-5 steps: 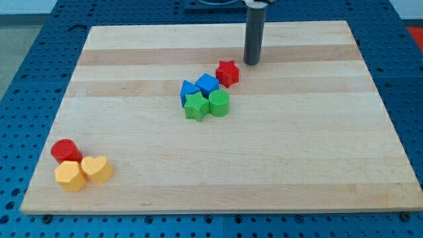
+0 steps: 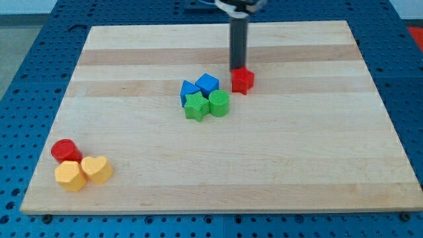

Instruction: Move red star towards the bottom right

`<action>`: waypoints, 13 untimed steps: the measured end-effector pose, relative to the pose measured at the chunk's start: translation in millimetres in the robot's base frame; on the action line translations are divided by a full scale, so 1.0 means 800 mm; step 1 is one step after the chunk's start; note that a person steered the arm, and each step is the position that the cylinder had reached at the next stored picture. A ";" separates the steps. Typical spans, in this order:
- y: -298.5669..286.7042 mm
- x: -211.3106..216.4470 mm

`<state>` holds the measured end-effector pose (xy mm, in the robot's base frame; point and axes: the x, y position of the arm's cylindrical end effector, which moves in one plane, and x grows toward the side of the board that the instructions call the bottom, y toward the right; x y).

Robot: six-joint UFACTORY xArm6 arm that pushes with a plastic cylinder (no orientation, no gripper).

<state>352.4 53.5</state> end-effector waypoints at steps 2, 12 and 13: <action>0.013 0.000; 0.161 0.181; 0.161 0.208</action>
<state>518.5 182.1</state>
